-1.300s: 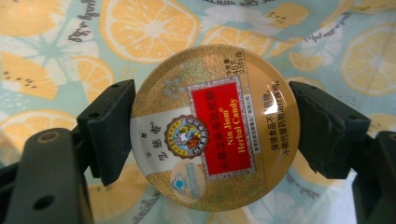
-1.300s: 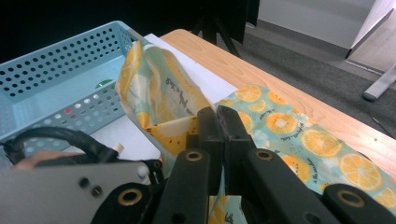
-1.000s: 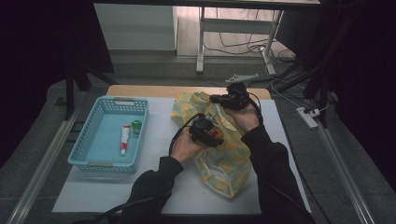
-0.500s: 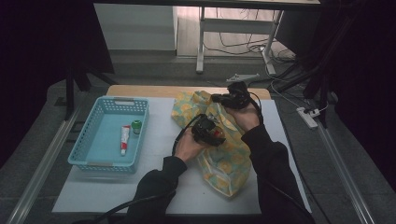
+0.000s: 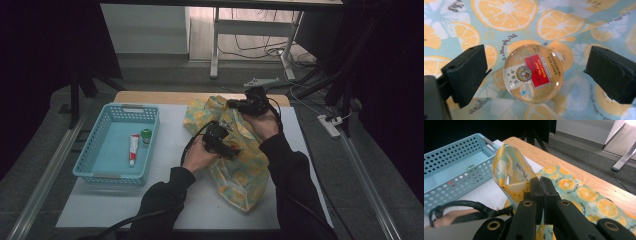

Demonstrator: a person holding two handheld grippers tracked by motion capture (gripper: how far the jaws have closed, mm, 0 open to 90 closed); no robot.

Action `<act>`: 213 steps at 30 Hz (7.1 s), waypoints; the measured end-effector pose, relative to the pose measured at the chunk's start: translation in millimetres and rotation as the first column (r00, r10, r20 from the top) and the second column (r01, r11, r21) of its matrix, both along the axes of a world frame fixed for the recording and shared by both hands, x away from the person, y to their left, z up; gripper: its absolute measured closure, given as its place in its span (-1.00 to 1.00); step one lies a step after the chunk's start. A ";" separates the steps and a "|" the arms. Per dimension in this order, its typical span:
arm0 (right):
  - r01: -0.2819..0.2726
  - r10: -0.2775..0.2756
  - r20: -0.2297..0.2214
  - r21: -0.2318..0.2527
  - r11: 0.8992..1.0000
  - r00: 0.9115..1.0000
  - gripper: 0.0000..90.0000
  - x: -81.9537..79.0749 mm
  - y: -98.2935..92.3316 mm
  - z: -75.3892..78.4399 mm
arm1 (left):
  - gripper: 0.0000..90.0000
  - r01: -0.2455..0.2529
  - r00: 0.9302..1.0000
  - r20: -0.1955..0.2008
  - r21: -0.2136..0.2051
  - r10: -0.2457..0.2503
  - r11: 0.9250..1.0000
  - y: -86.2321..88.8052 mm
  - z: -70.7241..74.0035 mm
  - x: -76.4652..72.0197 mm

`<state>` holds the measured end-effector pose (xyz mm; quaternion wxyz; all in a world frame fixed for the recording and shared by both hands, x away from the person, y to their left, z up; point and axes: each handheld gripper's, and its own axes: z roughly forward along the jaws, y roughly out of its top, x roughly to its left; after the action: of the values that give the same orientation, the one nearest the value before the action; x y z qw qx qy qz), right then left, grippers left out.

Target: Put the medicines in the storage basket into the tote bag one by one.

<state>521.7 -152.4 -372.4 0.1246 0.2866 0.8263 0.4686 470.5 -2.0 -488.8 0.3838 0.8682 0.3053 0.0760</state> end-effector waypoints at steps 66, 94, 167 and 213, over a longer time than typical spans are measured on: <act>0.001 -0.001 -0.003 -0.002 1.000 1.000 0.99 -4.8 -3.1 -4.9 | -1.00 -0.363 0.931 0.004 -0.042 0.364 0.931 253.9 55.5 -85.5; -0.002 0.002 0.001 -0.003 1.000 1.000 0.99 -4.5 -2.7 -4.4 | -1.00 -0.472 0.861 -0.139 0.143 0.489 0.870 295.8 -6.6 -51.6; 0.006 -0.006 0.008 0.008 1.000 1.000 0.99 -6.0 -7.0 -2.2 | 0.54 -0.490 0.850 -0.156 0.120 0.504 0.864 302.1 37.7 -66.4; 0.006 -0.007 0.043 0.026 1.000 0.999 0.99 -7.6 -4.6 11.8 | 0.54 -0.019 0.996 -0.086 -0.016 0.018 1.000 104.0 78.3 -77.6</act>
<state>514.2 -157.0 -360.6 0.1402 0.2807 0.8162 0.4851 392.9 101.9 -410.5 0.3769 0.8646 0.3301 0.0394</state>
